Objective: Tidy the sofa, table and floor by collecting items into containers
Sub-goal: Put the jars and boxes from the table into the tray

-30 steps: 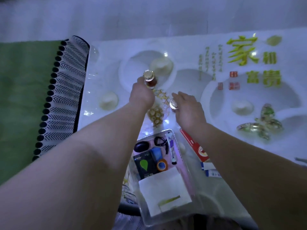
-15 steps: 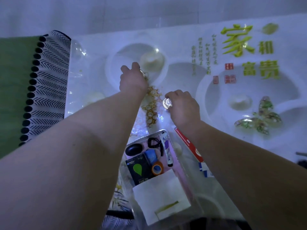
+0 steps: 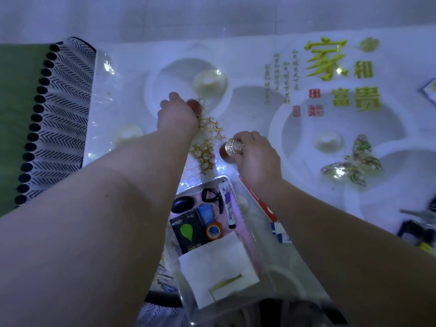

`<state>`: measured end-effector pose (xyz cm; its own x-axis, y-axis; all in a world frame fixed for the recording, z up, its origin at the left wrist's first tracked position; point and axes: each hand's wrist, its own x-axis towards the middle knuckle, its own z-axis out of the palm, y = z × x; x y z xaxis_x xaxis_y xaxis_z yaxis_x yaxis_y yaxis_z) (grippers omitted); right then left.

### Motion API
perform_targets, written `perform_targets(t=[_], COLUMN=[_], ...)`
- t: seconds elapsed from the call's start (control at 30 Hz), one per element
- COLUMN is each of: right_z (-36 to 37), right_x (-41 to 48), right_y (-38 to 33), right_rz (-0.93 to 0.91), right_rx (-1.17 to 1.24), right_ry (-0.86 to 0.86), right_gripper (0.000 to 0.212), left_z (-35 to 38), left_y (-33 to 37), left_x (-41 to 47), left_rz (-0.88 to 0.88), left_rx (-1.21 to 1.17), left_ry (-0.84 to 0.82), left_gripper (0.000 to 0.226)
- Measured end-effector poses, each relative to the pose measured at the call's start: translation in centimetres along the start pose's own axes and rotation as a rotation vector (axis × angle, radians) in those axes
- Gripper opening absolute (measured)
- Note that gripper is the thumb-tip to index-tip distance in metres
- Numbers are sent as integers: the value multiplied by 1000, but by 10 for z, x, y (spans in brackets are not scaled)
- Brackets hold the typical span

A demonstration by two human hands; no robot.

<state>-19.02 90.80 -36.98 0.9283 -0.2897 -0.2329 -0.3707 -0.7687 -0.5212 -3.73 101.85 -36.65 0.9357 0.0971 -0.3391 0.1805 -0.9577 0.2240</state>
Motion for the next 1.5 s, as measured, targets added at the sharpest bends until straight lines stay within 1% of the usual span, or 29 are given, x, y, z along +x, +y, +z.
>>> perform_targets(t=[0.1,0.17,0.23,0.4,0.5,0.67,0.77,0.83,0.97,1.1,1.17,1.3,1.37,1.5], right_z=[3,2,-3,-26,-39,-49,-42,-34,-15,-1,1,-5,-6,1], right_x=[-7,-14,-22,-45,-64,-89,-100,-103,-105,-101,-101,-106,-108,-112], right_y=[-1,-5,-10,-24,-28,-30,-30,-30,-32,-36,-37,-33,-33,-36], right_rz=[-23,-20,-20,-72,-94,-135,-150,-137,-144,-150,-170,-133,-116,-128], right_rx=[63,131,169,180,159,85,37,35,-43,-153,-227,-322,-334,-398], right_ry=[78,145,156,56,-16,-250,-340,-364,-399,-380,-396,-437,-438,-471], right_gripper=[33,32,33,34,34,35,34,35,35,33,33,33,35,30], left_z=[5,6,-1,-30,-48,-62,-62,-59,-51,-40,-35,-28,-28,-27], left_y=[-3,-7,-15,-42,-53,-67,-73,-77,-89,-105,-114,-125,-127,-127], left_x=[-10,-20,-31,-74,-104,-147,-167,-178,-192,-198,-200,-206,-207,-205], left_rz=[-50,-32,-2,82,66,28,27,42,36,12,2,-18,-25,-30], left_rx=[-85,-143,-214,-314,-340,-380,-382,-390,-383,-384,-363,-316,-289,-262], left_ry=[-11,21,57,81,84,47,29,21,-7,-56,-100,-185,-203,-222], left_gripper=[39,37,34,32,27,21,23,23,21,22,22,18,18,20])
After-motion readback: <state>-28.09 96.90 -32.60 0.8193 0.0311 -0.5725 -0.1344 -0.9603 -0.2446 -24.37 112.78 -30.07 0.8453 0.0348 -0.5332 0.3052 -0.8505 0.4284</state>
